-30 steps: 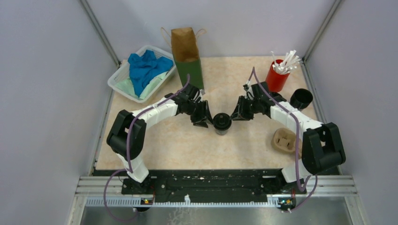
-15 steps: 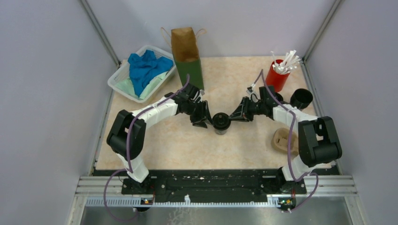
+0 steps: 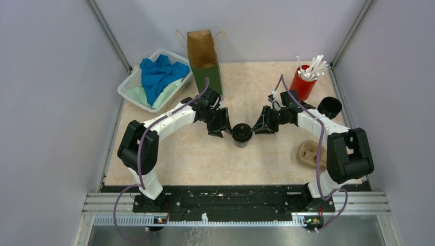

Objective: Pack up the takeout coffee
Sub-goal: Close the cup lid on the coffee cup.

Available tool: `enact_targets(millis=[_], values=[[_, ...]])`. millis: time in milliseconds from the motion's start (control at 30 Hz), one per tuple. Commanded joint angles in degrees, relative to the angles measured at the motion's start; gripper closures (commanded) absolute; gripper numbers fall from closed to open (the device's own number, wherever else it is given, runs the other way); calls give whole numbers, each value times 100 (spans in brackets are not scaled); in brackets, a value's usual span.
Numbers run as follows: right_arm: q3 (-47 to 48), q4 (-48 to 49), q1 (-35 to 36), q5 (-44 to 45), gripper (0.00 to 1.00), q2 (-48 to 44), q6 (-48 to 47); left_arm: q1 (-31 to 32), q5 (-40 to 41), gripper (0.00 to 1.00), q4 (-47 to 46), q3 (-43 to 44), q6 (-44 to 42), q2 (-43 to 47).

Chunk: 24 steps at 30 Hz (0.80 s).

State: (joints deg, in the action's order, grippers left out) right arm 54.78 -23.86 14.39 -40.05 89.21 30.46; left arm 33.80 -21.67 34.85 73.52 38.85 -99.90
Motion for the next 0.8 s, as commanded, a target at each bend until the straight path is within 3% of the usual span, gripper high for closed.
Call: enact_targets(millis=[0, 167, 400, 767], values=[[334, -285, -54, 319, 67, -132, -204, -4, 245, 41, 402, 161, -181, -43], [601, -503, -92, 209, 62, -147, -327, -5, 329, 40, 536, 229, -228, -19], [667, -355, -138, -461, 33, -12, -528, -33, 419, 34, 788, 460, -342, 206], [414, -379, -57, -500, 16, -111, -739, -43, -150, 27, 314, 715, -200, -108]])
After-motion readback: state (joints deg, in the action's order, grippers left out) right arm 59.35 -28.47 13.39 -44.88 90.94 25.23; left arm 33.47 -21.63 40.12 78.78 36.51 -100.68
